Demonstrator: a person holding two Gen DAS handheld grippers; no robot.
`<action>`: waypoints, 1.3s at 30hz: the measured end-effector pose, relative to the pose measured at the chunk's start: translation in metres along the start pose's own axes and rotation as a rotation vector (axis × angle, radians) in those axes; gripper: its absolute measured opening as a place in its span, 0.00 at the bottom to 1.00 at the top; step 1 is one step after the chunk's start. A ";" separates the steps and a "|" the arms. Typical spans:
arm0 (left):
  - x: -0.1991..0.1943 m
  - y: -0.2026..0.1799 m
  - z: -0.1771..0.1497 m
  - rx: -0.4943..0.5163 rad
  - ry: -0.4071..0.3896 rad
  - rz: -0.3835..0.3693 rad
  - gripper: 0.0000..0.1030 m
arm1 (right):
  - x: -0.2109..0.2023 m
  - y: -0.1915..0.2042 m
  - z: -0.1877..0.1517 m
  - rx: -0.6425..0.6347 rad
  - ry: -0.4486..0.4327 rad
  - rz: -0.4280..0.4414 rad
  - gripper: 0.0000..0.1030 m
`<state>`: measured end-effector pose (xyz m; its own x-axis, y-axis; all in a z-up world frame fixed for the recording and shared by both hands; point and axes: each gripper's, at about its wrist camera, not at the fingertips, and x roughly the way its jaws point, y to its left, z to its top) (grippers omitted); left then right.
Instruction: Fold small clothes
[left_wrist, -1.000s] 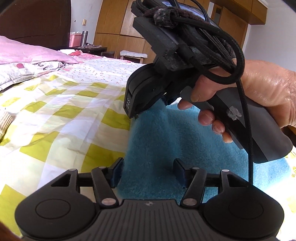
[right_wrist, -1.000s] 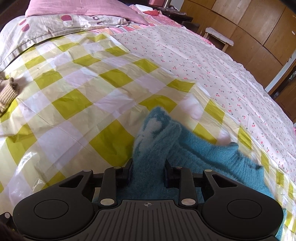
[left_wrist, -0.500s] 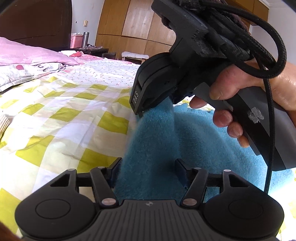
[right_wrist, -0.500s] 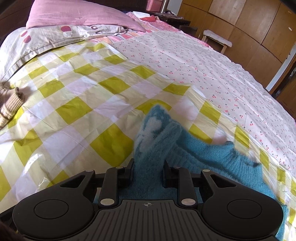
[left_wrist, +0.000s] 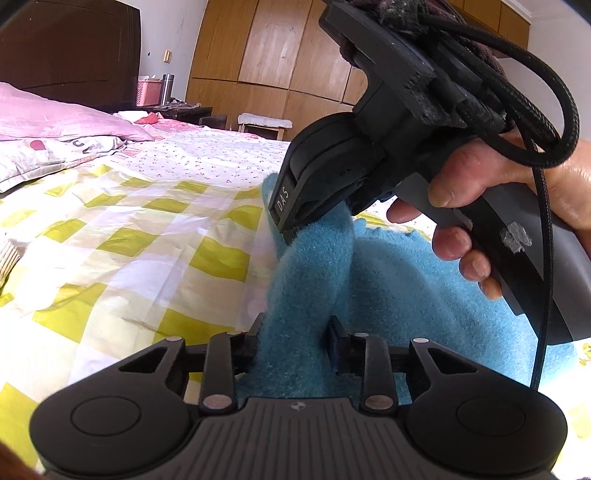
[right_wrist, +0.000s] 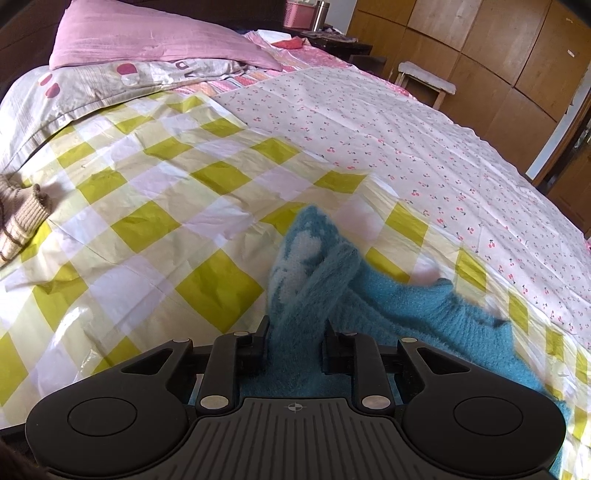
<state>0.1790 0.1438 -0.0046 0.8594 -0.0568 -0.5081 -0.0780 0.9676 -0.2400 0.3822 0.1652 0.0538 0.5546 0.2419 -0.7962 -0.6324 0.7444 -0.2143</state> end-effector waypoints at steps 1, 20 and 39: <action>0.000 0.000 0.001 0.000 -0.002 -0.002 0.34 | -0.001 -0.001 0.000 0.002 -0.002 0.000 0.21; -0.011 -0.014 0.012 0.039 -0.045 -0.027 0.25 | -0.029 -0.025 -0.011 0.065 -0.051 0.023 0.20; -0.015 -0.037 0.037 0.087 -0.094 -0.056 0.23 | -0.062 -0.066 -0.021 0.153 -0.116 0.049 0.19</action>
<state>0.1877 0.1177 0.0423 0.9051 -0.0919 -0.4151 0.0121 0.9816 -0.1908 0.3783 0.0886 0.1053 0.5892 0.3432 -0.7314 -0.5755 0.8137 -0.0818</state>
